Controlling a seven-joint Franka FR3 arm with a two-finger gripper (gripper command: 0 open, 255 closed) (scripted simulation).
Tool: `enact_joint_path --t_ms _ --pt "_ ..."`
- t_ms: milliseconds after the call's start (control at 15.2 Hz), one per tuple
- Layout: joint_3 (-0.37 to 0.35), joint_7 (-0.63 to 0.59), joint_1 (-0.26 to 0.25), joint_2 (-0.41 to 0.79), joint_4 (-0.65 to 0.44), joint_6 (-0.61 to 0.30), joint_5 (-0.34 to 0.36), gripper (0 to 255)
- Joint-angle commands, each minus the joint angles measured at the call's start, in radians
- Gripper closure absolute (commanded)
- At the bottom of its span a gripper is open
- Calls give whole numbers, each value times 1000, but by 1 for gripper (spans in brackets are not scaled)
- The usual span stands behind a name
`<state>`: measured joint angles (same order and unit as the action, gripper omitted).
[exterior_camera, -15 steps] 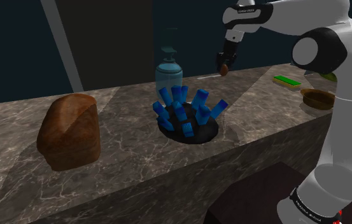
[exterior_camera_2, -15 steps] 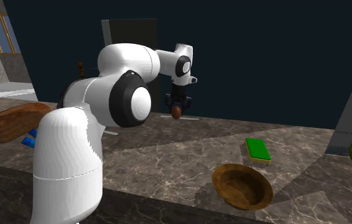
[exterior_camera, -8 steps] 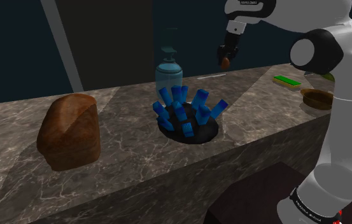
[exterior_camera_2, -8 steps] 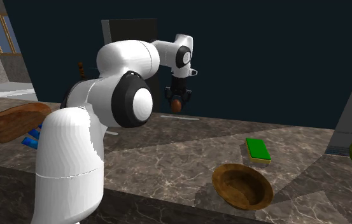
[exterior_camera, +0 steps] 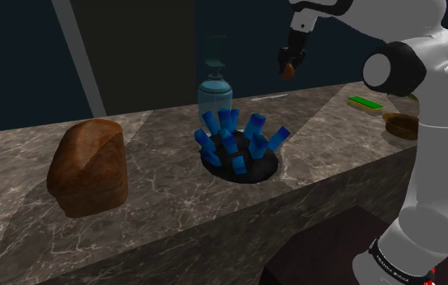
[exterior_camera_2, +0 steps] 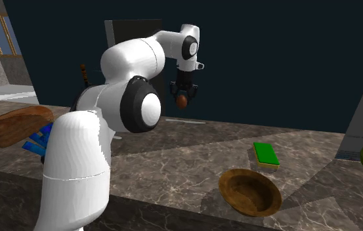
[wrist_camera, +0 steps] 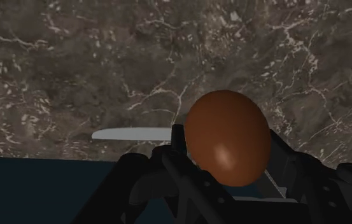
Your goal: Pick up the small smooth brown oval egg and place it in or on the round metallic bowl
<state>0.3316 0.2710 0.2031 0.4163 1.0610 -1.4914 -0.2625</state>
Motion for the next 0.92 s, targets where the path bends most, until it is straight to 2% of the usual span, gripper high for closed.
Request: enact_joint_path --t_ms 0,396,858 --pt "7 14 -2 -44 58 -13 11 255" --pt "43 91 -1 -266 362 -93 76 255" --pt "85 178 35 -463 587 -125 149 255"
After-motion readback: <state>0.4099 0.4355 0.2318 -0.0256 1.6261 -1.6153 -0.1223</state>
